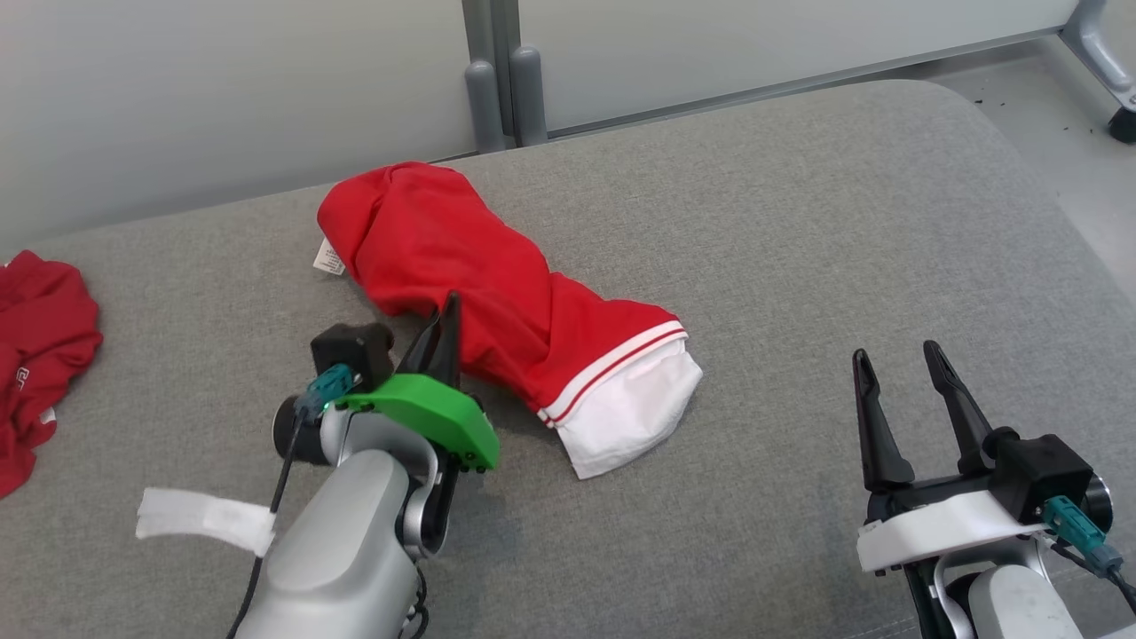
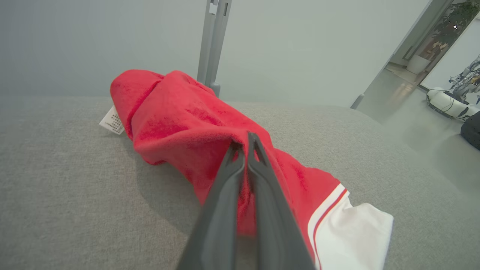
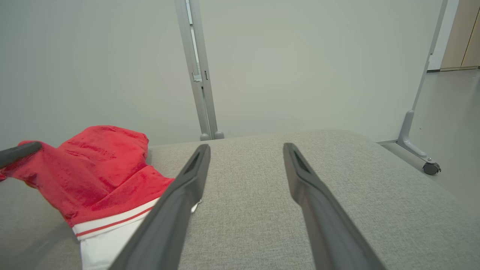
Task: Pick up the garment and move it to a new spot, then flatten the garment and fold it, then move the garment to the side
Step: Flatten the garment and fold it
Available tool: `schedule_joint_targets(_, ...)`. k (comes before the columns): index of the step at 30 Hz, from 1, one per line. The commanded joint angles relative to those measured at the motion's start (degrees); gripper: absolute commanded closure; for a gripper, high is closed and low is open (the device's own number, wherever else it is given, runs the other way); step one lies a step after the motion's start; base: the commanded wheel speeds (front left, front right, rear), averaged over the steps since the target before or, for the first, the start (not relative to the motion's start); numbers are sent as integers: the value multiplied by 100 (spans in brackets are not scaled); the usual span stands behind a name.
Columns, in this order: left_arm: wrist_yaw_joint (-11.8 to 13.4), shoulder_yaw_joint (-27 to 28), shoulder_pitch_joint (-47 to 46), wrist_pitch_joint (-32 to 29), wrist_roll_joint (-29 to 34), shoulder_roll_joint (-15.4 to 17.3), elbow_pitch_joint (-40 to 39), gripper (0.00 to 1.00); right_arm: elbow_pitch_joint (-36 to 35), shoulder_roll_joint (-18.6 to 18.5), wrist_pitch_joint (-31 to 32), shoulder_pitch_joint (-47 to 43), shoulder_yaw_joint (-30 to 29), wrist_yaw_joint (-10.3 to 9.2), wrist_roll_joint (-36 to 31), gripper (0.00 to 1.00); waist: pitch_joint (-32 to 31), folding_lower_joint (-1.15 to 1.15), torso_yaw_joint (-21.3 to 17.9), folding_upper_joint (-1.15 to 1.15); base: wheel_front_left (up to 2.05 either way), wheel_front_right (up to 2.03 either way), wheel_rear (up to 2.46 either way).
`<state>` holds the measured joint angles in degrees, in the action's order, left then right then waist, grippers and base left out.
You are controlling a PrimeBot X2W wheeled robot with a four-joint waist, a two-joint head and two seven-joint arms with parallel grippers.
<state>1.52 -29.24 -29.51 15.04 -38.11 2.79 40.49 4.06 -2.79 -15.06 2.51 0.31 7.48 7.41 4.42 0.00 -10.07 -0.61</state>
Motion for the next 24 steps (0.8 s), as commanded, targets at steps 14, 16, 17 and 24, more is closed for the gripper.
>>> schedule_joint_targets(14, -254, -2056, -996, -529, -527, 21, 161, 100, 63, -20, -20, 123, 170, 3, 132, 0, 126, 0, -643, 61, 0, 0, 0)
schedule_joint_targets(16, -220, -2370, -923, -593, -724, 20, 225, 100, 67, -19, -20, 143, 153, 3, 127, 0, 194, 0, -751, 61, 0, 0, 0)
schedule_joint_targets(17, -203, -2504, -870, -632, -833, 22, 259, 100, 70, -18, -20, 156, 140, 3, 135, 0, 230, 0, -796, 61, 0, 0, 0)
schedule_joint_targets(24, -18, -3111, -805, -551, -1337, 25, 676, 0, 32, -18, -20, 211, 21, 3, 162, 0, 397, 0, -900, 61, 0, 0, 0)
